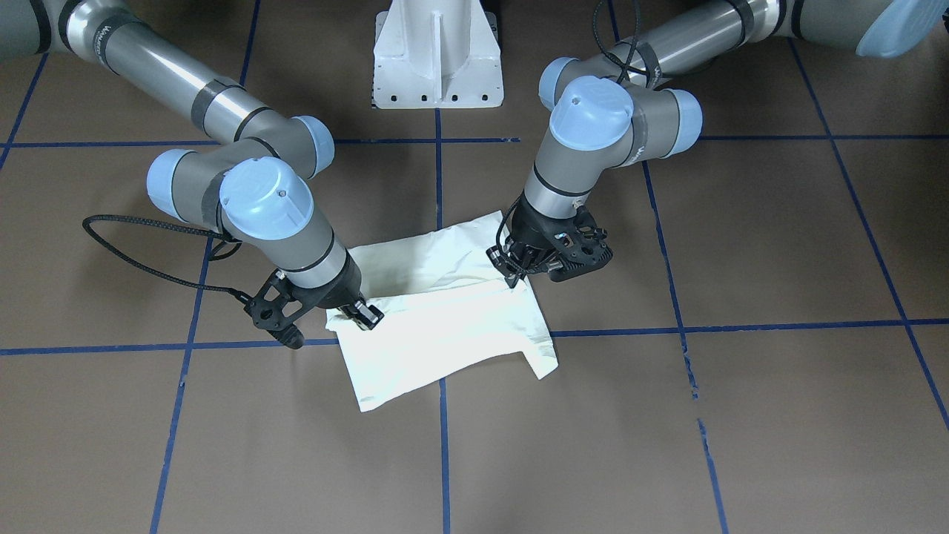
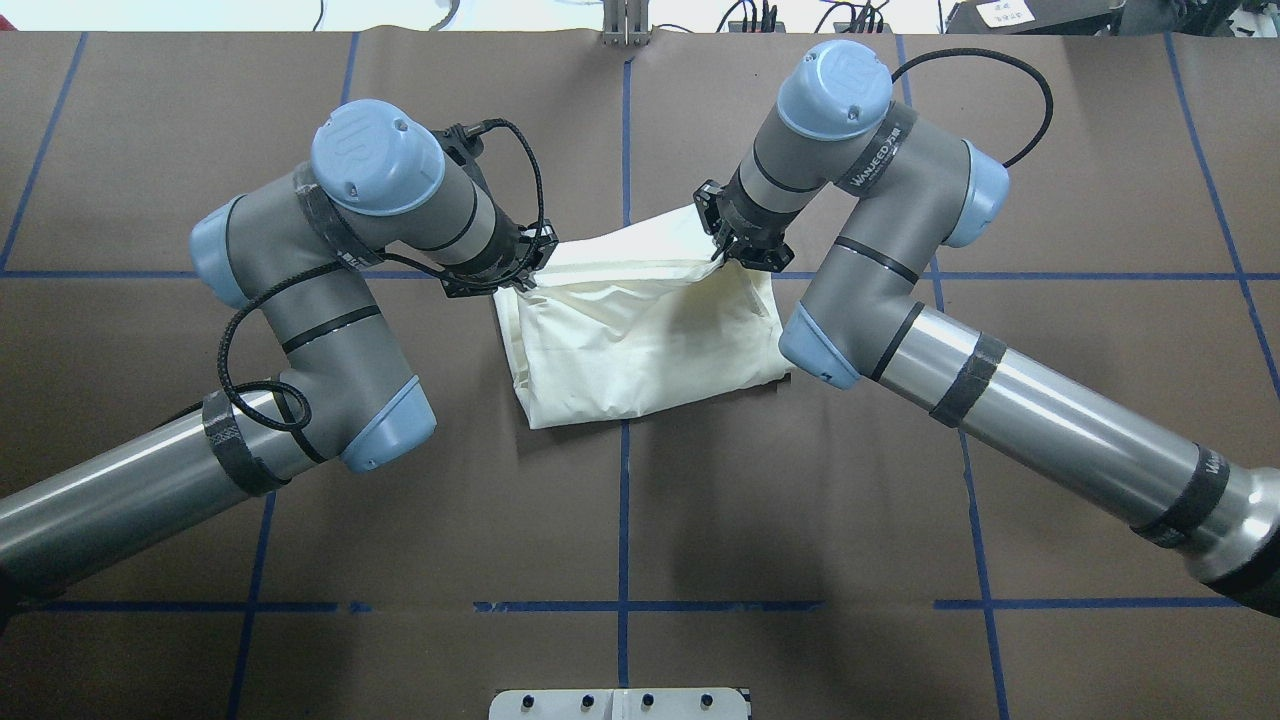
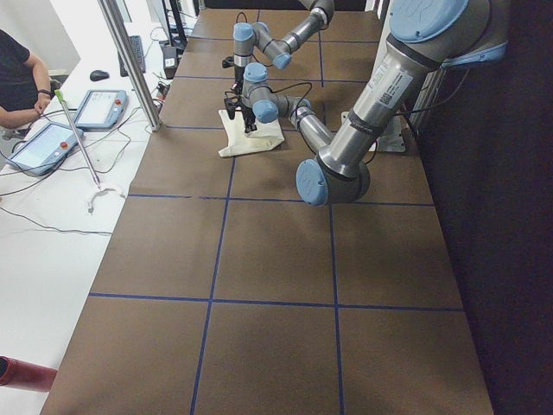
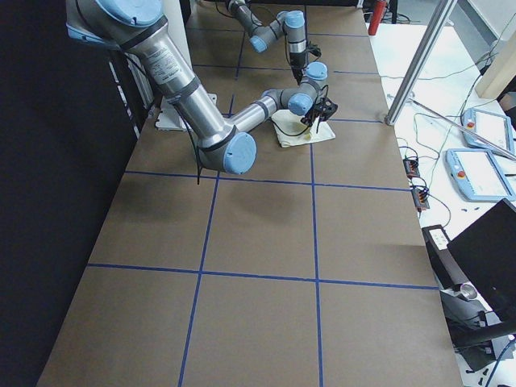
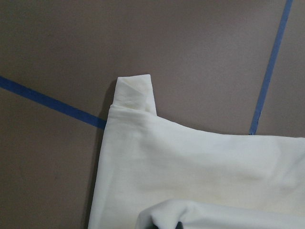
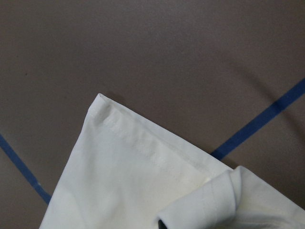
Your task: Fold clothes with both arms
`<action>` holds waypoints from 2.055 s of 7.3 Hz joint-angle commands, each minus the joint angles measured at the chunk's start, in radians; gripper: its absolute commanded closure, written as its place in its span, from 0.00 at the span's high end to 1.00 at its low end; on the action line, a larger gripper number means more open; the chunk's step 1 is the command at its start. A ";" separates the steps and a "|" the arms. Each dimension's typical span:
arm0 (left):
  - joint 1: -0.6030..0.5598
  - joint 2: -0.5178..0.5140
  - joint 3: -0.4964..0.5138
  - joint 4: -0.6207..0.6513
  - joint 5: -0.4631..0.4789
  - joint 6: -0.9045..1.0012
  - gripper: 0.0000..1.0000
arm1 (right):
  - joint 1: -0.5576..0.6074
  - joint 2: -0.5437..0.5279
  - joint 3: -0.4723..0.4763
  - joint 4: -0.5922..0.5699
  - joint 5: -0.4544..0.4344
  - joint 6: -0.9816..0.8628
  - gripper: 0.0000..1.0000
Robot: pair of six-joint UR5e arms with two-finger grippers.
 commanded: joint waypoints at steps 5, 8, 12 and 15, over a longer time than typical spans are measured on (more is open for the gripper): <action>-0.060 -0.009 0.067 -0.006 0.001 0.108 0.96 | 0.065 0.058 -0.074 0.001 0.068 -0.003 1.00; -0.091 0.004 0.117 -0.128 -0.002 0.170 1.00 | 0.085 0.041 -0.068 0.002 0.105 -0.056 1.00; -0.016 0.109 0.066 -0.468 -0.070 -0.084 1.00 | 0.168 -0.058 0.025 -0.011 0.113 -0.368 1.00; -0.209 0.230 -0.009 -0.437 -0.163 0.133 1.00 | 0.350 -0.253 0.107 -0.066 0.158 -0.823 1.00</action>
